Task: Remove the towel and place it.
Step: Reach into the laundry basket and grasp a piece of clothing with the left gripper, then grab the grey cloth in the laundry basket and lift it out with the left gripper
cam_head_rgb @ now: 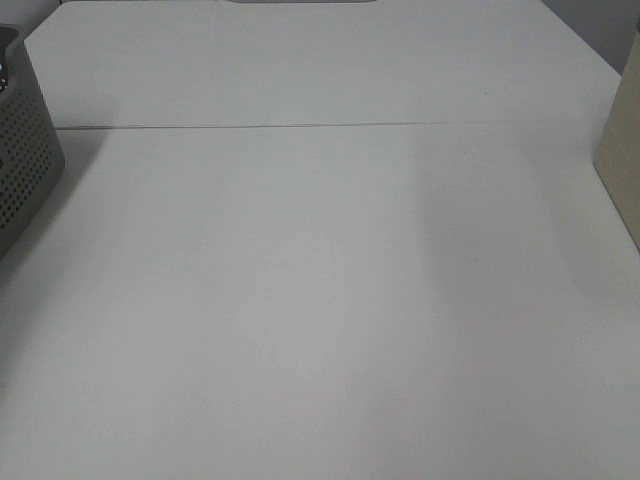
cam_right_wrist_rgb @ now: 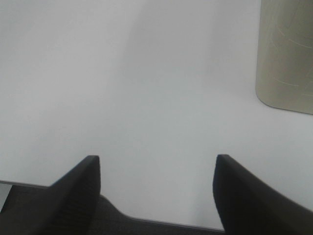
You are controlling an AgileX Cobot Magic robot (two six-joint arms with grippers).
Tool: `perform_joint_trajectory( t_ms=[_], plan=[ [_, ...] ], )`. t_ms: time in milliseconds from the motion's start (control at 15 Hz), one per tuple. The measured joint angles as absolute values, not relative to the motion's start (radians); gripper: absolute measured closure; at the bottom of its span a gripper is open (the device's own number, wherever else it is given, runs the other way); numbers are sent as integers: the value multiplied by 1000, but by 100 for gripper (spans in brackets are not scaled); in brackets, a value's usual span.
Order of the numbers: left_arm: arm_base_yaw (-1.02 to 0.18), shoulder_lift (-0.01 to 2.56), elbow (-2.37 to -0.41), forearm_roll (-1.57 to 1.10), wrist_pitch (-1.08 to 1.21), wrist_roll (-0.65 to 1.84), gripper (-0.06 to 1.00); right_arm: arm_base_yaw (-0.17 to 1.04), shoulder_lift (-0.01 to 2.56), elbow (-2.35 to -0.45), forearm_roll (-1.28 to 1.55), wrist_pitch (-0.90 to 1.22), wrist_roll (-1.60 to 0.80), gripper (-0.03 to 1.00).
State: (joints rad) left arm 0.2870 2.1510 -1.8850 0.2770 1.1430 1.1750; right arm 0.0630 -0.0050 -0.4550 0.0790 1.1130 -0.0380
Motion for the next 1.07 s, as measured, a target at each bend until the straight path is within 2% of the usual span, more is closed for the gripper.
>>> perform_joint_trajectory(
  t_ms=[267,400,533,733,800,933,1067],
  plan=[
    [287,2235,-1929,276,1141,1211,-2,63,-5,-455,79,1113,-38,32],
    [287,2253,-1930,275,1141,1214,2,63,-5,-455,79,1113,-38,32],
    [290,2257,-1930,274,1146,1214,17,63,-5,-455,79,1113,-38,32],
    [301,2257,-1933,268,1148,1186,57,63,-5,-455,79,1113,-38,32],
    [303,2257,-1933,268,1148,1165,67,63,-5,-455,79,1113,-38,32],
    [305,2257,-1933,267,1148,1135,75,63,-5,-455,79,1113,-38,32],
    [305,2257,-1933,267,1148,1134,76,63,-5,-455,79,1113,-38,32]
  ],
)
